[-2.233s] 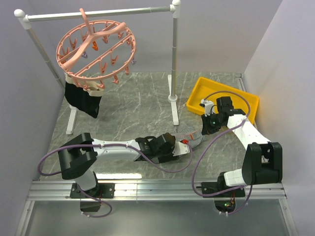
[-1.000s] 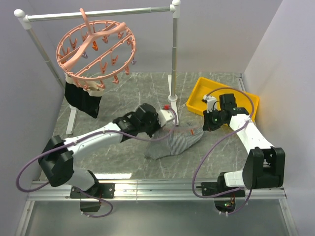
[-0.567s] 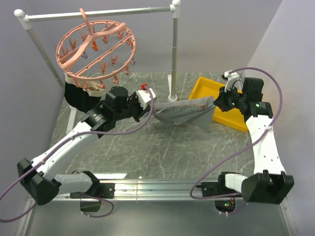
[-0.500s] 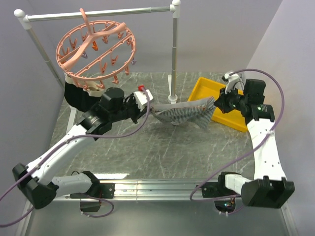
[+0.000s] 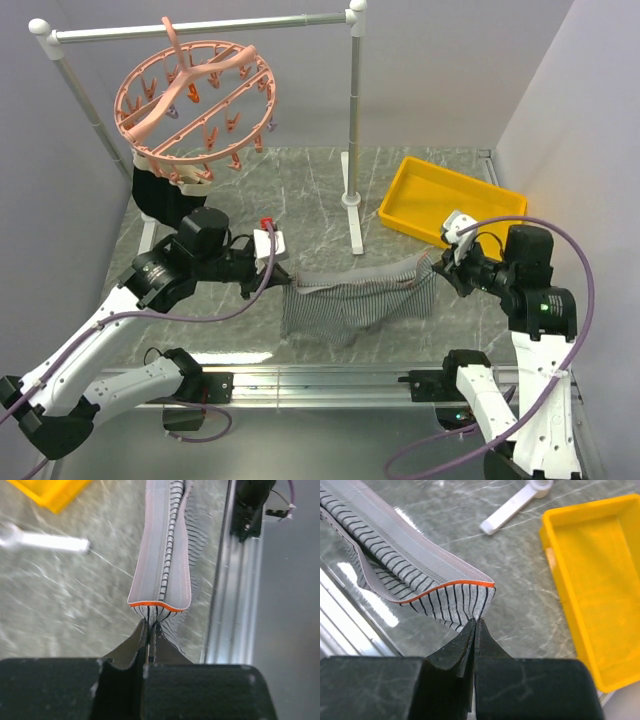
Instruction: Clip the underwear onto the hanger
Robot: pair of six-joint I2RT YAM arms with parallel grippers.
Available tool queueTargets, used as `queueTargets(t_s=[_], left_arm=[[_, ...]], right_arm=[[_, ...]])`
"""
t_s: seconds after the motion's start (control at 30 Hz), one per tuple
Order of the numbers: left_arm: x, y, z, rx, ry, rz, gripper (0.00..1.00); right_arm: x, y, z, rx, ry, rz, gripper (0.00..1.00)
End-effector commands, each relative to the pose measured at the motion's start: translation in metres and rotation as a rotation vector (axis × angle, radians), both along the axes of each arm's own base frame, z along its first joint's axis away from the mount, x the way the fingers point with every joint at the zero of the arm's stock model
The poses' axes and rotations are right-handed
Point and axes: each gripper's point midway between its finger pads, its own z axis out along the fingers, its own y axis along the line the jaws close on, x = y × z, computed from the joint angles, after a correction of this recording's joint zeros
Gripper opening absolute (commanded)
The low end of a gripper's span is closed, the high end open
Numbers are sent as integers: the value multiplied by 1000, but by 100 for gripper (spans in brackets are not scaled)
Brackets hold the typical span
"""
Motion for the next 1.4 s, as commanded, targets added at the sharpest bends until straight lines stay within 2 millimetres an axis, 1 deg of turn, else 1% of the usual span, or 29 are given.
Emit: queueTargets(t_s=[0.0,0.03,0.07,0.1,0.13,0.17,0.23,0.27,0.3,0.33,0.37,0.4,0.47,0.63,0.7,0.73,0.77,0.8,0.83,0.87,0.9,0.93,0.97,1.1,1.13,1.23,1.3,1.33,1.37], left_arm=[[-13,3,-29,47,164,15,0],[-1,-2,-38,57,175,52,0],[6,0,-52,89,201,96,0],[11,-2,-60,100,222,114,0],[22,-8,-69,109,231,139,0],[31,-6,-82,130,242,190,0],[48,-4,-103,167,240,258,0],[61,-3,-112,168,218,298,0],[74,4,-120,194,194,363,0],[84,6,-130,207,191,397,0],[95,7,-134,198,178,431,0],[102,9,-138,206,164,458,0],[114,9,-147,213,146,477,0],[128,12,-168,261,126,502,1],[127,14,-175,275,110,477,3],[130,13,-170,251,76,474,6],[126,18,-180,271,64,460,6],[126,20,-184,279,54,459,7],[124,22,-191,302,62,457,9],[124,27,-199,331,71,471,11],[124,29,-204,351,85,480,15],[123,31,-213,376,107,486,21],[124,32,-214,380,118,499,23],[121,29,-205,356,112,480,35],[120,30,-198,344,95,478,39],[117,33,-187,339,63,464,44],[113,35,-182,345,45,439,44],[108,31,-173,316,38,402,45],[103,28,-167,304,24,357,45]], right_arm=[[5,3,-28,-8,64,21,0],[12,2,-46,-9,110,-5,0],[24,0,-63,-34,177,-61,0],[43,1,-66,-46,152,-86,0],[52,2,-75,-55,182,-109,0],[66,6,-89,-76,227,-123,0],[81,12,-99,-74,272,-134,0],[88,16,-113,-71,328,-138,0],[99,18,-116,-65,319,-151,0],[104,20,-121,-50,336,-170,0],[110,21,-133,-53,370,-181,0],[120,22,-135,-55,348,-202,0],[131,24,-146,-45,368,-230,0],[136,31,-164,-41,422,-241,0],[136,31,-170,-45,424,-243,0],[136,29,-172,-56,419,-248,0],[136,28,-176,-66,427,-247,0],[134,27,-180,-76,442,-246,0],[133,26,-183,-86,453,-244,4],[131,24,-193,-105,491,-253,8],[133,24,-194,-111,498,-256,11],[133,24,-197,-112,511,-264,17],[133,23,-200,-117,525,-270,20],[135,20,-198,-131,528,-288,43],[135,20,-196,-137,524,-283,47],[139,22,-175,-114,476,-276,47],[140,27,-161,-85,462,-261,47],[138,35,-155,-49,470,-233,47],[138,38,-146,-28,458,-226,47]])
